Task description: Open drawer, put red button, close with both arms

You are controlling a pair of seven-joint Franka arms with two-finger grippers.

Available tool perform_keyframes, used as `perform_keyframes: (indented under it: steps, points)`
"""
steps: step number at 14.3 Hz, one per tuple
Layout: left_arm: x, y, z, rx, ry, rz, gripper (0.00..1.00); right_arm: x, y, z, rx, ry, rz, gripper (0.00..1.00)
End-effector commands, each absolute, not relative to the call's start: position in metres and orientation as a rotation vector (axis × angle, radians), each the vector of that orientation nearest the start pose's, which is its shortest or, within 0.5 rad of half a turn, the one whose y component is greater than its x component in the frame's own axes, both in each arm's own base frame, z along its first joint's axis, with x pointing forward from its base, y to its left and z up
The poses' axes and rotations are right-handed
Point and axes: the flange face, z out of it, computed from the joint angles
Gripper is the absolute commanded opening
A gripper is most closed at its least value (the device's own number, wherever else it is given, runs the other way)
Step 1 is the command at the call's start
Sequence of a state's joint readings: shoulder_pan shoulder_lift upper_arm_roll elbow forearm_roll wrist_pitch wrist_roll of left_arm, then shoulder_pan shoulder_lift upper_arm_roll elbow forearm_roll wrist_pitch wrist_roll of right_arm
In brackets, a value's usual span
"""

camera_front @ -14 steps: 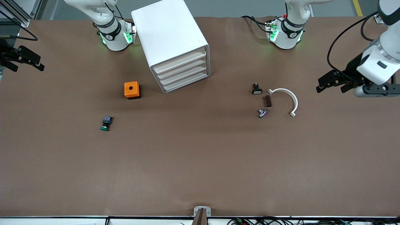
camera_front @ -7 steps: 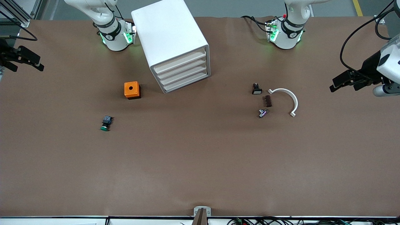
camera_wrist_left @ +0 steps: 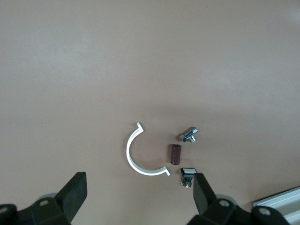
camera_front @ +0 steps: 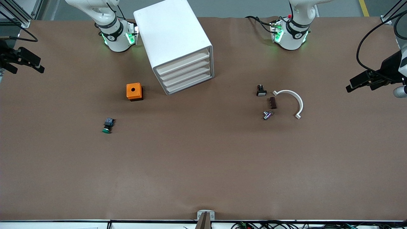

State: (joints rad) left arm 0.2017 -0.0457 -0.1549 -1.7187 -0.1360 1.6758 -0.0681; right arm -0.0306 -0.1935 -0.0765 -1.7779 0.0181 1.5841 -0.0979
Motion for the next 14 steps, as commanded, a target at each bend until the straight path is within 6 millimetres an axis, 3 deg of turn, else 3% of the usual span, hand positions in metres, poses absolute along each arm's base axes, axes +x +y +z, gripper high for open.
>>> perform_keyframes:
  steps: [1, 11, 14]
  points:
    - [0.54, -0.001, 0.591, -3.252, -0.155, -0.001, 1.0, 0.485, -0.054, 0.631, -3.101, 0.014, -0.019, 1.0]
    - [0.551, -0.009, 0.603, -3.191, -0.114, -0.06, 1.0, 0.487, -0.054, 0.631, -3.102, 0.015, -0.034, 1.0]
    - [0.552, 0.003, 0.608, -3.194, -0.152, -0.075, 1.0, 0.487, -0.054, 0.632, -3.103, 0.015, -0.038, 1.0]
